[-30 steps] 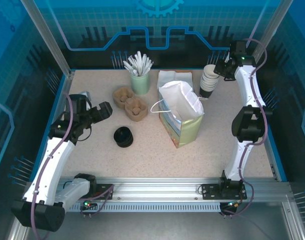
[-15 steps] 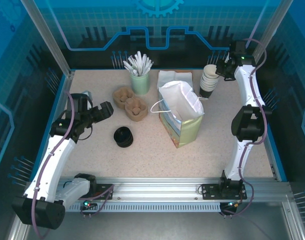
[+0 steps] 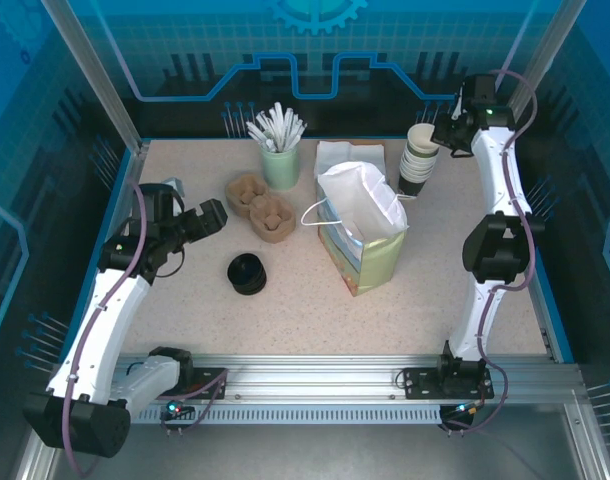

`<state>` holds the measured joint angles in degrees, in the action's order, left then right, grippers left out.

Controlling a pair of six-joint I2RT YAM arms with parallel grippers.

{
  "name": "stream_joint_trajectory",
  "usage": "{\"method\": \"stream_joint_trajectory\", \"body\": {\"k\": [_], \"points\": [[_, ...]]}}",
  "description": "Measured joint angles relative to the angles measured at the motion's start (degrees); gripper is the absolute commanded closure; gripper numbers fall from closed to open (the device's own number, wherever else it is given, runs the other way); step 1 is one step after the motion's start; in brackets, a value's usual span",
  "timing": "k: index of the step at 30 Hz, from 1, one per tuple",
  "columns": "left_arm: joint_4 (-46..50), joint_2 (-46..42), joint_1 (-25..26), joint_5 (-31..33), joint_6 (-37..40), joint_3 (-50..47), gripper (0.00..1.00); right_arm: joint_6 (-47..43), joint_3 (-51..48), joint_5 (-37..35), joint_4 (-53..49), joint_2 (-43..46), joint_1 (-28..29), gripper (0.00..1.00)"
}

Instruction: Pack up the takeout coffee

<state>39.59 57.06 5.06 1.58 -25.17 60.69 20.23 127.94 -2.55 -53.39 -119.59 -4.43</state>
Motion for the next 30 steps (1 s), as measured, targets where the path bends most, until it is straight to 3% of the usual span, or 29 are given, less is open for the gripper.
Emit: {"method": "stream_joint_trajectory", "body": {"k": [8,16,20,30], "points": [[0.6,0.1,0.1,-0.5,0.0,2.0,0.01,-0.8,6.8,0.2,-3.5,3.5,0.0,1.0],[1.8,-0.1,1.5,-1.2,0.0,4.4,0.01,-2.0,8.0,0.6,-5.7,16.2,0.0,1.0],[3.0,-0.8,2.6,-1.5,0.1,4.9,0.01,-2.7,-0.3,2.3,-5.3,26.3,-0.3,1.0],[5.7,-3.7,7.7,-1.9,1.1,4.9,0.01,-3.3,-35.0,0.9,-5.6,53.1,-2.1,1.0]]}}
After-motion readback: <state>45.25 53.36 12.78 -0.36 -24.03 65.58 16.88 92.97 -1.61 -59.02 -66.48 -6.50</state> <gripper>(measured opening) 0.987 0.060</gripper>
